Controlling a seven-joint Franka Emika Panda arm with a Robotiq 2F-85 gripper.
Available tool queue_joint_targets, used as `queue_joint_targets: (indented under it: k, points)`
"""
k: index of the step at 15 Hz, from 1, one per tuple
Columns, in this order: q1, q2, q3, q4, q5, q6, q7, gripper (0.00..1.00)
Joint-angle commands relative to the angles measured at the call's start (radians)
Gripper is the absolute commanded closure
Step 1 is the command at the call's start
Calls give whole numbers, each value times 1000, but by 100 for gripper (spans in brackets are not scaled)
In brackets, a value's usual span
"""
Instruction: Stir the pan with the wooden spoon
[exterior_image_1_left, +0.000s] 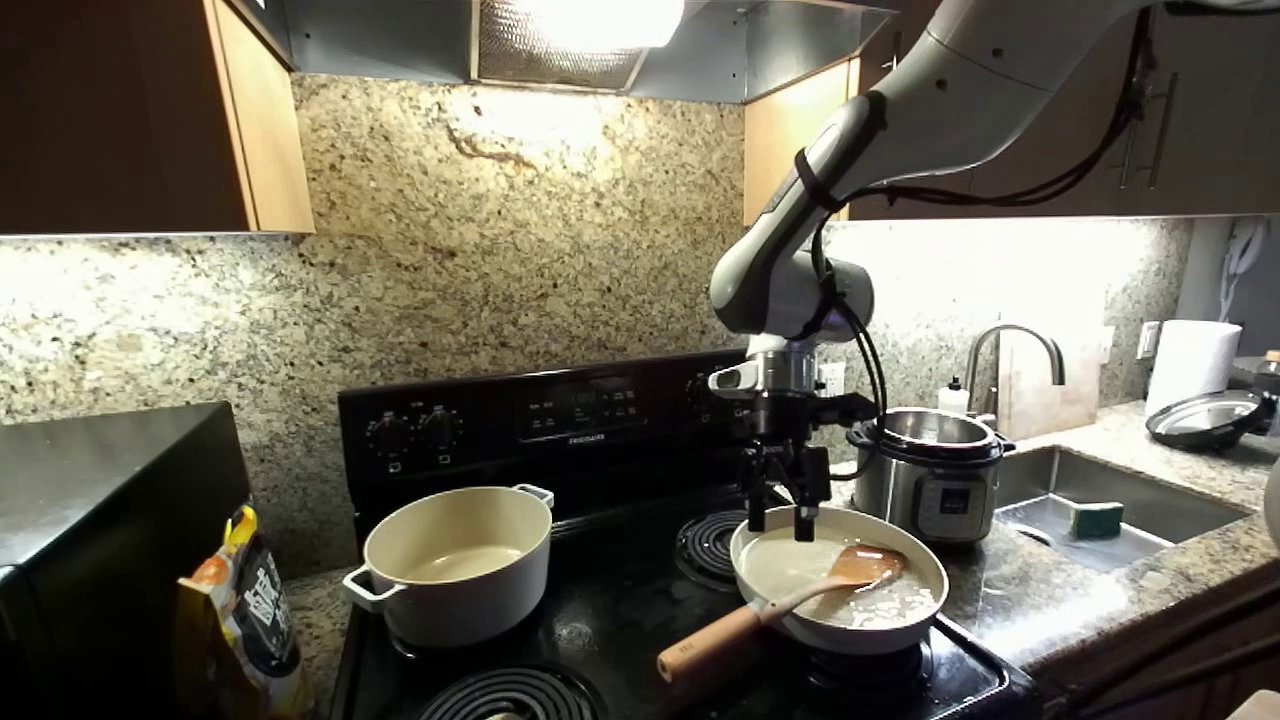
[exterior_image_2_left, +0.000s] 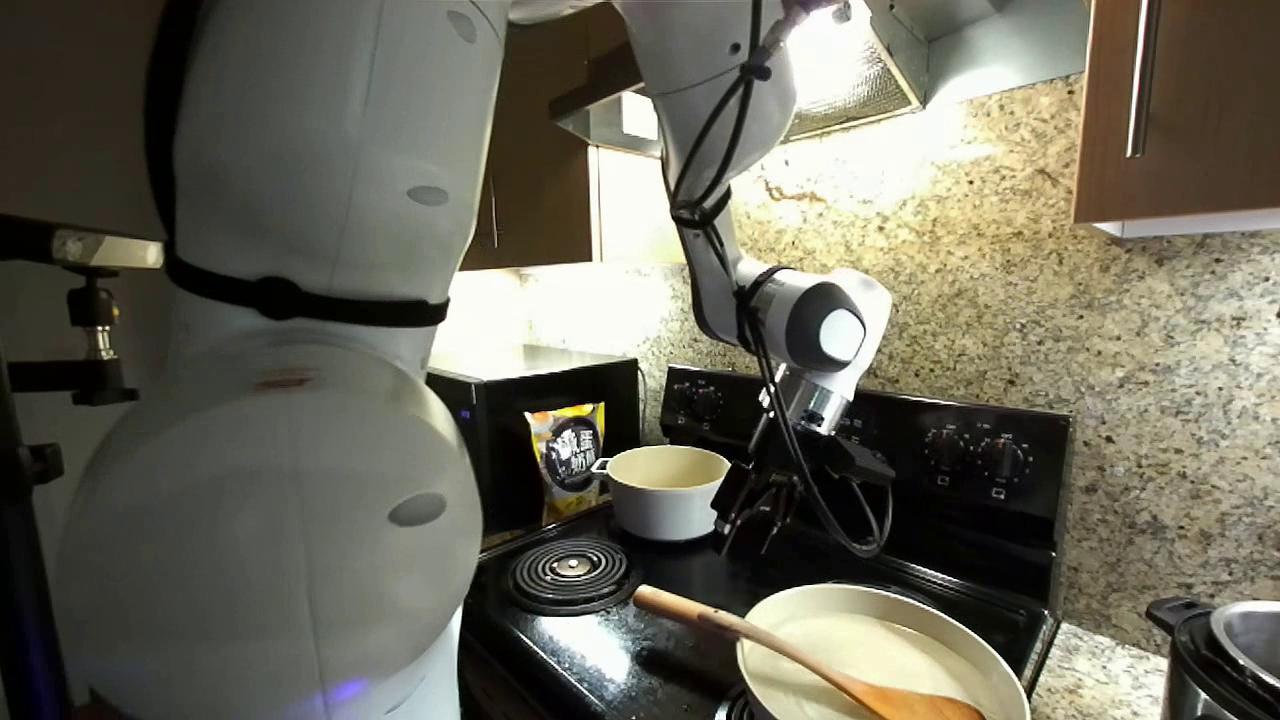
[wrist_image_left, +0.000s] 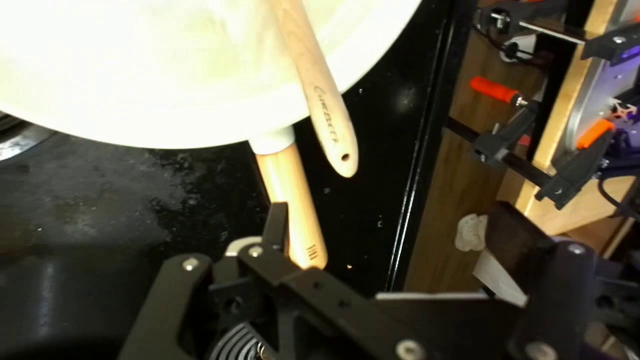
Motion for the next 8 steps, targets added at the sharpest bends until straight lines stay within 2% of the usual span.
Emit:
queue_joint_targets:
  k: [1, 3, 4, 8]
  points:
    - [95, -149, -75, -184, 33, 224, -72, 0]
    - [139, -186, -100, -255, 14, 360, -69, 0]
    - [149, -109, -118, -155, 9, 251, -28, 0]
    - [177, -114, -141, -165, 6, 263, -26, 0]
